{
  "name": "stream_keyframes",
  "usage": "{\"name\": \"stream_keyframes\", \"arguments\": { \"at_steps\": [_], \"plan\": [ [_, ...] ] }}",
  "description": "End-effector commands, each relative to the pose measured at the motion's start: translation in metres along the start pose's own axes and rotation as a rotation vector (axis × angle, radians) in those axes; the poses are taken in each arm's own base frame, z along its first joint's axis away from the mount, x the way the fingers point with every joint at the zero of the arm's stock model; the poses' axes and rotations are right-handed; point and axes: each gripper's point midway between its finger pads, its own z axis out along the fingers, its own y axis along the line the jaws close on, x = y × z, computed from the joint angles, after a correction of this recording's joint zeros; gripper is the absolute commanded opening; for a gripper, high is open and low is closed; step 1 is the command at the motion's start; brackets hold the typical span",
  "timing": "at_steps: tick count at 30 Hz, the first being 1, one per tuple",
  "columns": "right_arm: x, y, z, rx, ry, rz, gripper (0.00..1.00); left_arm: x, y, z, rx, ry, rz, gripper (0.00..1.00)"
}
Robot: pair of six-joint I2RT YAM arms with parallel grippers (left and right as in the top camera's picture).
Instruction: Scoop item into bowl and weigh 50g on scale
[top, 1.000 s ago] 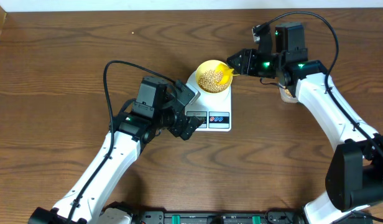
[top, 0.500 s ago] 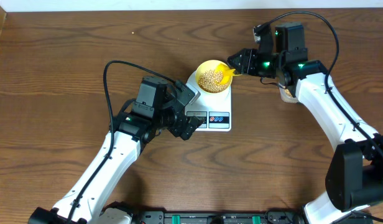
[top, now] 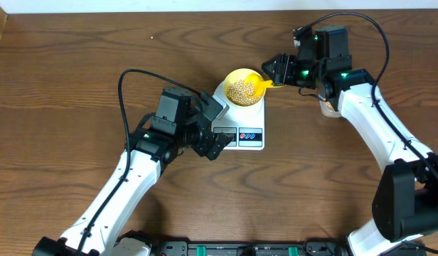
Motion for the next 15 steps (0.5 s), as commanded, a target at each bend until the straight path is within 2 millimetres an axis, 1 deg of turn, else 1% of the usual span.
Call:
{"name": "stream_keyframes", "arguments": {
  "at_steps": [1,7,12,15],
  "plan": [
    [0.0003,-0.0045,0.0022,0.029,-0.004,-0.006,0.58,0.0046,-0.0007,0.0026,0.014,0.011,0.003,0.92],
    [0.002,-0.0056,0.0022,0.033,0.002,-0.003,0.59,0.0046,-0.0007,0.0026,0.014,0.011,0.003,0.92],
    [0.0071,-0.0124,0.0018,0.067,0.019,0.013,0.6,0.0045,-0.0007,0.0026,0.014,0.011,0.003,0.92],
    [0.0074,-0.0126,0.0018,0.068,0.02,0.013,0.6,0.0045,-0.0007,0.0026,0.014,0.011,0.003,0.92]
  ]
}}
